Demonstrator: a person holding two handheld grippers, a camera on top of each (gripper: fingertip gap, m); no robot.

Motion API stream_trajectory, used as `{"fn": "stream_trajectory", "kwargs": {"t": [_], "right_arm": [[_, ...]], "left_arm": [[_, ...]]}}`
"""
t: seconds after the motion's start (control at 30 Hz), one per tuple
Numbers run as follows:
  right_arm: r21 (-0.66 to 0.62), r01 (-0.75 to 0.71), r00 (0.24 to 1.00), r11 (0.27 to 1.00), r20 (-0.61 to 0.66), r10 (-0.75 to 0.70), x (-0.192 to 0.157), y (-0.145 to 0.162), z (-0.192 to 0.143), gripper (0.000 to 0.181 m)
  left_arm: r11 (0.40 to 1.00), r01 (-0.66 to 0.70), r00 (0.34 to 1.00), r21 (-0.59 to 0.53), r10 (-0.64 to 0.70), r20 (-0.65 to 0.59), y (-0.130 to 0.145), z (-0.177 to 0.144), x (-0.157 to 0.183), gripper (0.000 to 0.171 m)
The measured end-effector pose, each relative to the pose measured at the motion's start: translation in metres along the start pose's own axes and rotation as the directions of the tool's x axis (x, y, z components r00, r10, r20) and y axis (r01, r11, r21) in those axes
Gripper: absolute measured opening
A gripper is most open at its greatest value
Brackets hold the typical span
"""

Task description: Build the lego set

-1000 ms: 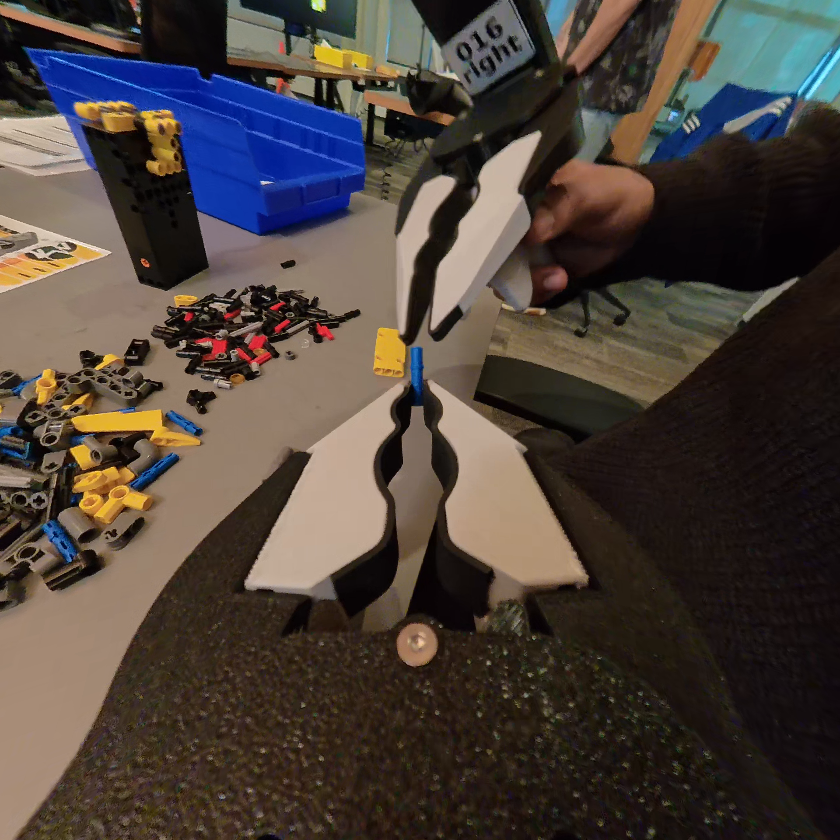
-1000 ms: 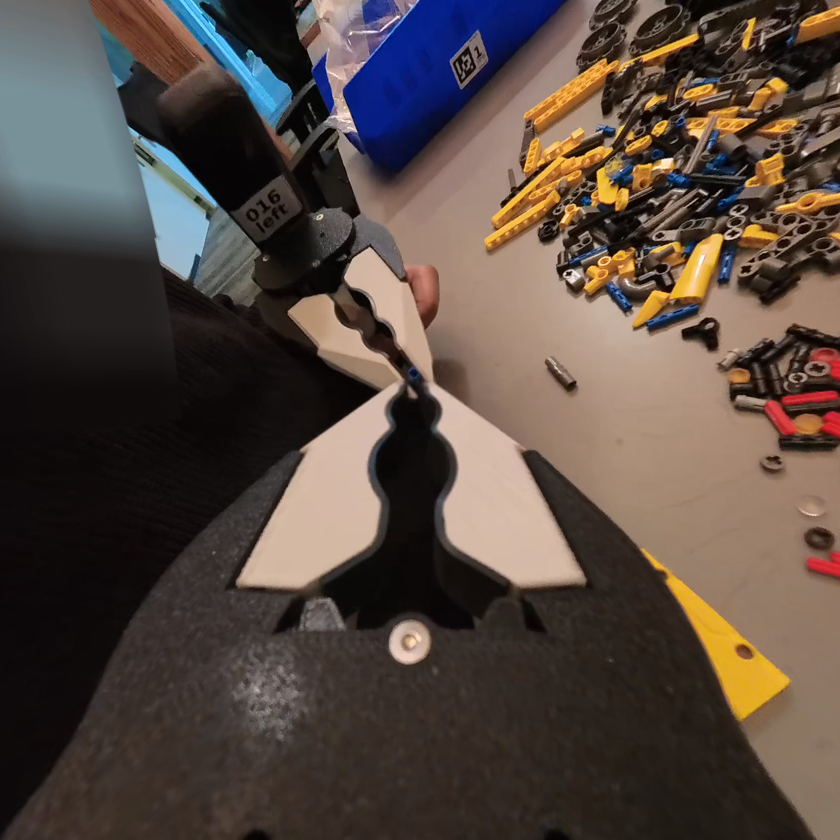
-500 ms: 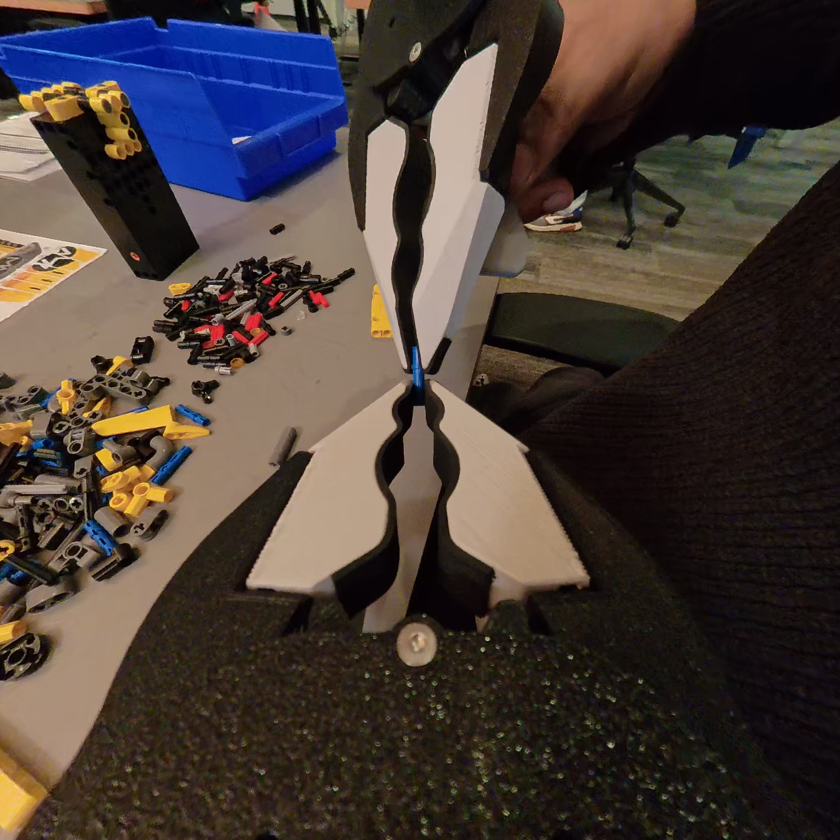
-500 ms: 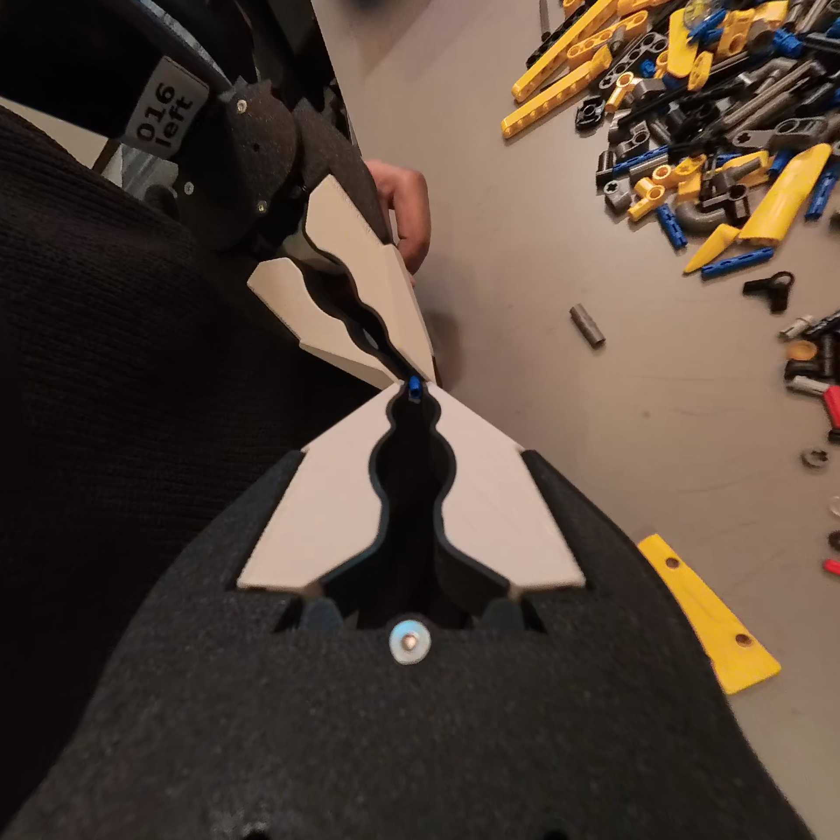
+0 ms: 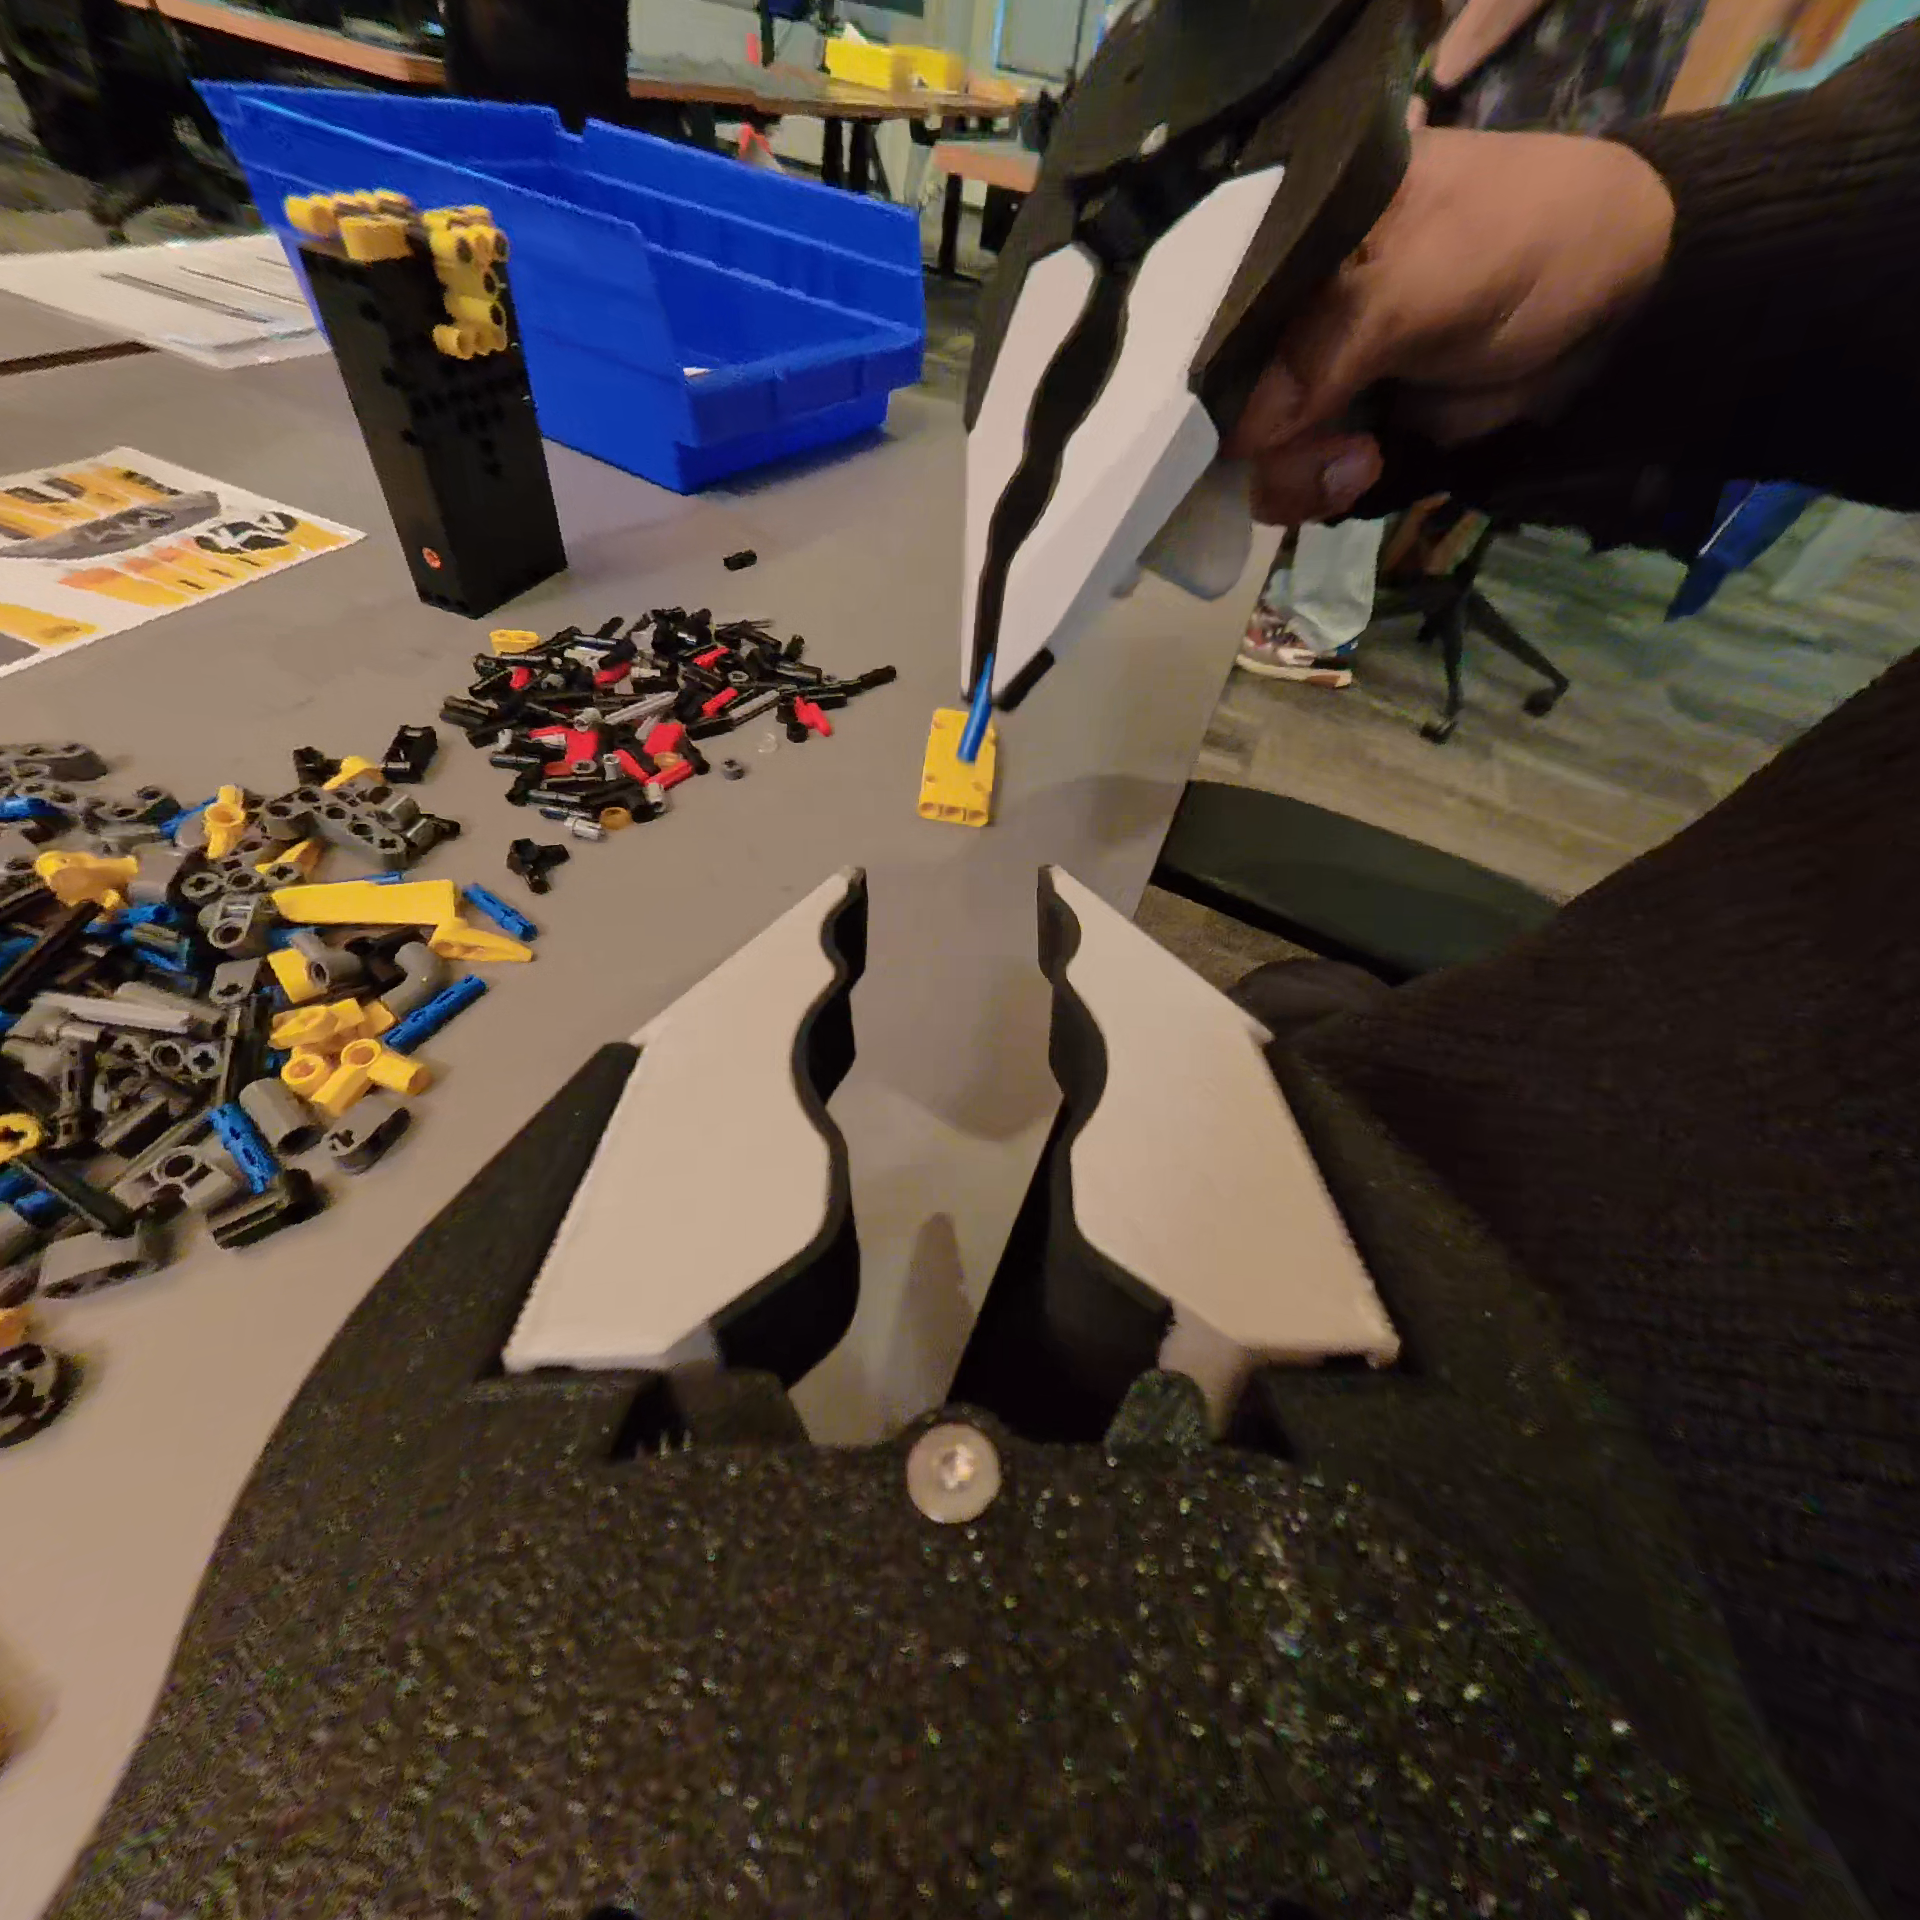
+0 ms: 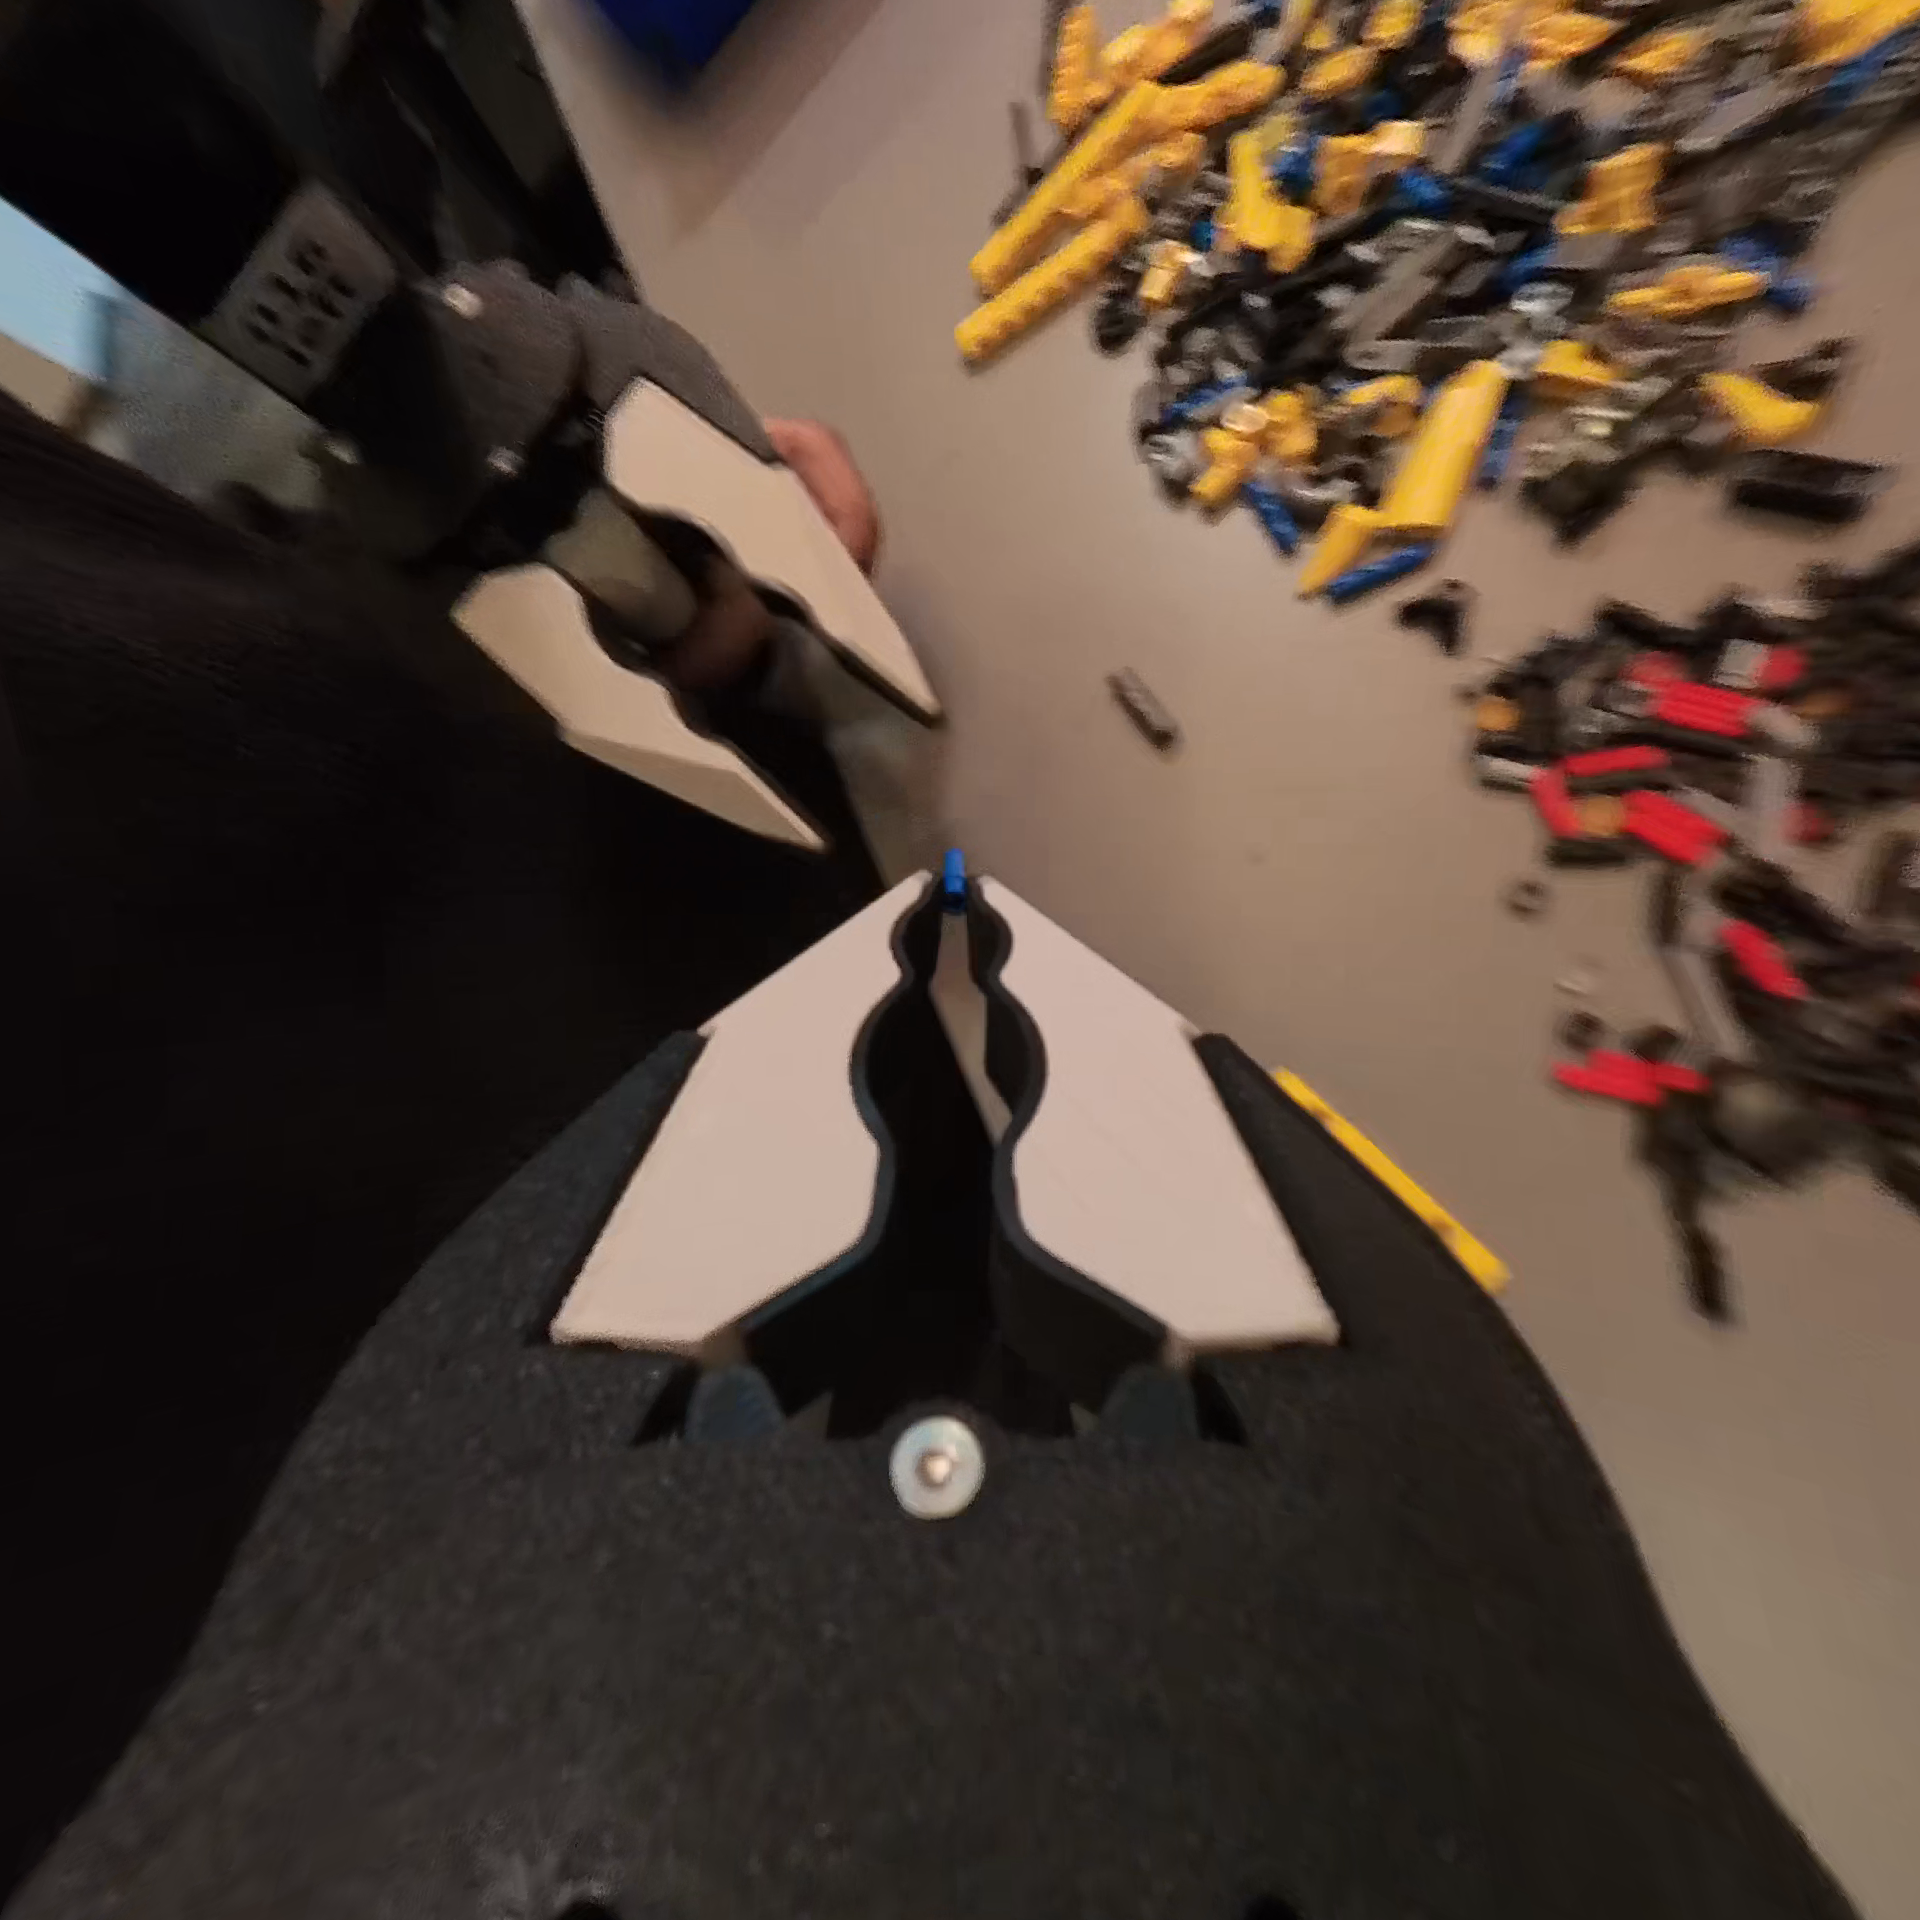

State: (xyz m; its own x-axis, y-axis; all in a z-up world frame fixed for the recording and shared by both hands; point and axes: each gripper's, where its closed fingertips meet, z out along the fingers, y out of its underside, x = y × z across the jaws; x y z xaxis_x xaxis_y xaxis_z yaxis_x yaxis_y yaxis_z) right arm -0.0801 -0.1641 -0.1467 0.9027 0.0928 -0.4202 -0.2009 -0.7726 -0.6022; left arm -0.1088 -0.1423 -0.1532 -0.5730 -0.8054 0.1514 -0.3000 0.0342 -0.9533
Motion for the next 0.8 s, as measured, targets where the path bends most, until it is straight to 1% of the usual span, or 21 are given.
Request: {"fn": "stream_trajectory", "kwargs": {"t": [0.07, 0.1, 0.17, 0.27, 0.37, 0.5, 0.8], "right_arm": [[-0.075, 0.039, 0.989, 0.996, -0.141, -0.05, 0.026, 0.013, -0.017, 0.004], [-0.134, 0.065, 0.972, 0.989, -0.215, -0.093, 0.039, 0.023, -0.025, 0.004], [-0.252, 0.101, 0.936, 0.962, -0.303, -0.178, 0.056, 0.041, -0.037, 0.004], [-0.345, 0.139, 0.917, 0.928, -0.309, -0.252, 0.057, 0.052, -0.038, 0.004], [-0.411, 0.192, 0.896, 0.891, -0.296, -0.33, 0.056, 0.053, -0.031, 0.004], [-0.483, 0.229, 0.877, 0.845, -0.274, -0.395, 0.06, 0.057, -0.02, 0.004], [-0.525, 0.228, 0.88, 0.82, -0.249, -0.404, 0.063, 0.062, -0.013, 0.004]], "left_arm": [[0.998, 0.05, 0.998, 0.023, -0.05, -0.03, -0.002, -0.001, 0.001, 0.033], [0.997, 0.075, 0.997, 0.033, -0.074, -0.038, -0.002, -0.002, 0.0, 0.033], [0.992, 0.116, 0.993, 0.051, -0.114, -0.042, -0.003, -0.003, -0.004, 0.033], [0.983, 0.162, 0.986, 0.084, -0.157, -0.06, -0.008, -0.007, -0.007, 0.033], [0.978, 0.187, 0.981, 0.093, -0.181, -0.07, -0.009, -0.009, -0.009, 0.033], [0.978, 0.188, 0.981, 0.092, -0.183, -0.062, -0.007, -0.008, -0.012, 0.033], [0.976, 0.2, 0.979, 0.082, -0.196, -0.059, -0.006, -0.006, -0.014, 0.033]]}}
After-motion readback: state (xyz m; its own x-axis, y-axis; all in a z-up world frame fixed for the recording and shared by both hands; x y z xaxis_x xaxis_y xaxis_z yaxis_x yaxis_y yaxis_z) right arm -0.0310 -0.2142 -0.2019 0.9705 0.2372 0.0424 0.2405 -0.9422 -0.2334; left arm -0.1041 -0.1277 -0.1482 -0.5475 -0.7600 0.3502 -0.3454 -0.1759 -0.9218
